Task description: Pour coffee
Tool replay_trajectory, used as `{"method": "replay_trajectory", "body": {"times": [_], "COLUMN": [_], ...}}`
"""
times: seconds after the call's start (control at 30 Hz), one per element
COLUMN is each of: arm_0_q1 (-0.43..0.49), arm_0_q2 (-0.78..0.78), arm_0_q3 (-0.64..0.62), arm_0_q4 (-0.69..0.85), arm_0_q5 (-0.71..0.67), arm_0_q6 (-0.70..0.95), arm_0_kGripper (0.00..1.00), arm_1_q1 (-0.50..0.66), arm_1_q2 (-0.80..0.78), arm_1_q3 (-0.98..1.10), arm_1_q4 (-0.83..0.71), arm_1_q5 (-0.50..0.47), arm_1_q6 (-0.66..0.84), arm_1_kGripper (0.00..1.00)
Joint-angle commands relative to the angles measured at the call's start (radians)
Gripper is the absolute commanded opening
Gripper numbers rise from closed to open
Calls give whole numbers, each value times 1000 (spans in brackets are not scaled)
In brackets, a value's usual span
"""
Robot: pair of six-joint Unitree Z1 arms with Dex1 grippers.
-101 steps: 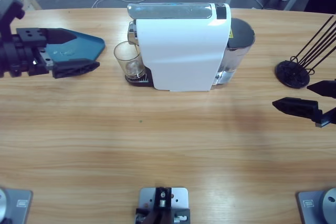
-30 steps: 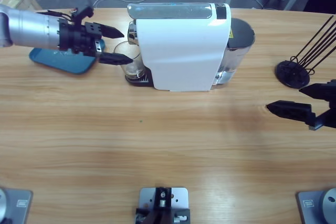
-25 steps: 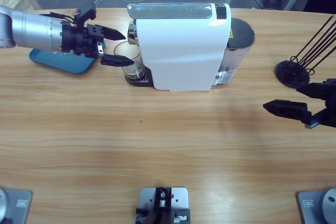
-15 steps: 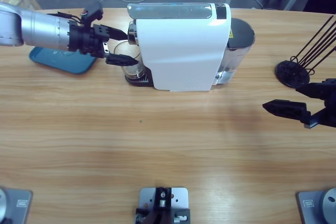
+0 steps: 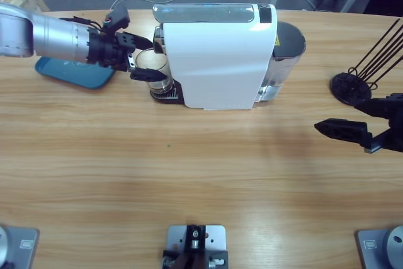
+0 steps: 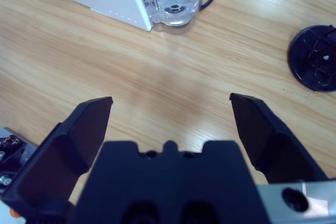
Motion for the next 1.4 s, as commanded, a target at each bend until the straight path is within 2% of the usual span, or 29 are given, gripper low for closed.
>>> {"method": "replay_trajectory", "body": {"times": [0.03,0.07,0.1,0.13,0.47,0.67,0.8,0.93,1.03,1.2,1.4], "arm_0_q1": [-13,-13,-14,-12,17,116,214,329,368,365,349], "arm_0_q2": [61,61,62,62,-24,-172,-205,-175,-112,-66,-38], "arm_0_q3": [4,5,4,5,83,157,151,116,117,108,107], "arm_0_q4": [-7,-7,-7,-7,7,6,-13,-55,-111,-147,-147], "arm_0_q5": [16,21,22,23,92,256,361,380,410,509,552], "arm_0_q6": [11,11,10,10,3,-11,-129,-264,-350,-424,-464], "arm_0_kGripper": [381,155,44,18,0,0,0,0,0,0,0], "arm_1_q1": [10,11,10,10,8,8,8,8,8,8,8], "arm_1_q2": [37,35,34,34,24,16,16,19,22,34,40], "arm_1_q3": [29,29,30,31,32,36,39,40,39,37,36], "arm_1_q4": [-12,-12,-12,-12,-12,-13,-16,-18,-18,-20,-21], "arm_1_q5": [-5,-6,-7,-7,-11,-15,-15,-14,-15,-15,-13], "arm_1_q6": [-7,-7,-6,-5,-4,-4,-4,-4,-4,-4,1], "arm_1_kGripper": [1000,1000,1000,1000,1000,1000,1000,1000,1000,1000,1000]}}
